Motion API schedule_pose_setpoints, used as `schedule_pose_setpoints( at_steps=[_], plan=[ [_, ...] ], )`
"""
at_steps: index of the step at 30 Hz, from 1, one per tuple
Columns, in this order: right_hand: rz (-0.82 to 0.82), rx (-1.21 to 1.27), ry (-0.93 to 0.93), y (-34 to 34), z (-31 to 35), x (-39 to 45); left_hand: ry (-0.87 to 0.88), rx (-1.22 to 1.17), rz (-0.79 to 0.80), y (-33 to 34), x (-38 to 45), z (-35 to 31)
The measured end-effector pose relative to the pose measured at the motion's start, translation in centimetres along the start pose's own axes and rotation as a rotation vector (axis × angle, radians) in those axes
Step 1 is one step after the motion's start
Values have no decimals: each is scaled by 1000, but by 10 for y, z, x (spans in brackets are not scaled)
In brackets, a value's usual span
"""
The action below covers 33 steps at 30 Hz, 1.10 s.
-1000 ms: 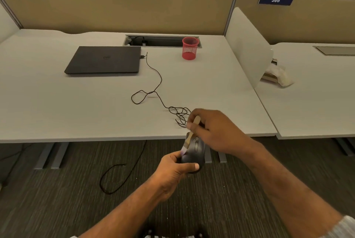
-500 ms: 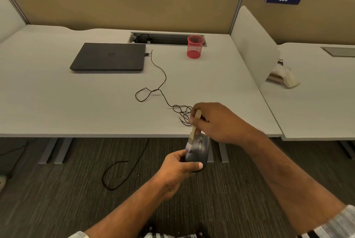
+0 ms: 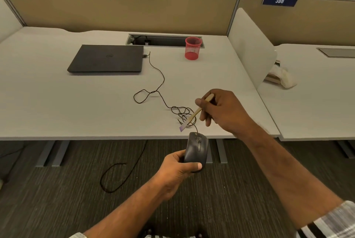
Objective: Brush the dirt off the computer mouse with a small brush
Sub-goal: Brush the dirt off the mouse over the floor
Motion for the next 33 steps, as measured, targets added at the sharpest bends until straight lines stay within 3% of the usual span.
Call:
schedule_pose_setpoints(
  at_steps=[3, 9, 13, 18, 21, 26, 33],
  plan=[
    [1, -5, -5, -9, -5, 0, -5, -32, 12, 0, -2, -2],
    [245, -146, -56, -2, -10, -11, -64, -70, 30, -2, -3, -4],
    [168, -303, -113, 12, -10, -16, -82, -55, 29, 1, -3, 0],
    [63, -175, -131, 9, -10, -19, -86, -74, 47, 1, -3, 0],
    [111, -103, -124, -2, -9, -20, -95, -97, 51, -1, -4, -1],
    [182, -323, -156, 3, -11, -27, -119, -115, 53, 0, -5, -1],
    [169, -135, -155, 13, -14, -30, -149, -105, 55, 1, -10, 0]
  ],
)
Point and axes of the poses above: each hand's wrist, its own x-axis towards the middle knuckle, its own y-axis out of the palm, z = x × y, the point moved 5 cm from there along x, towards the middle knuckle, and after that the axes turned 8 degrees about -x, right-handed, at the moved point
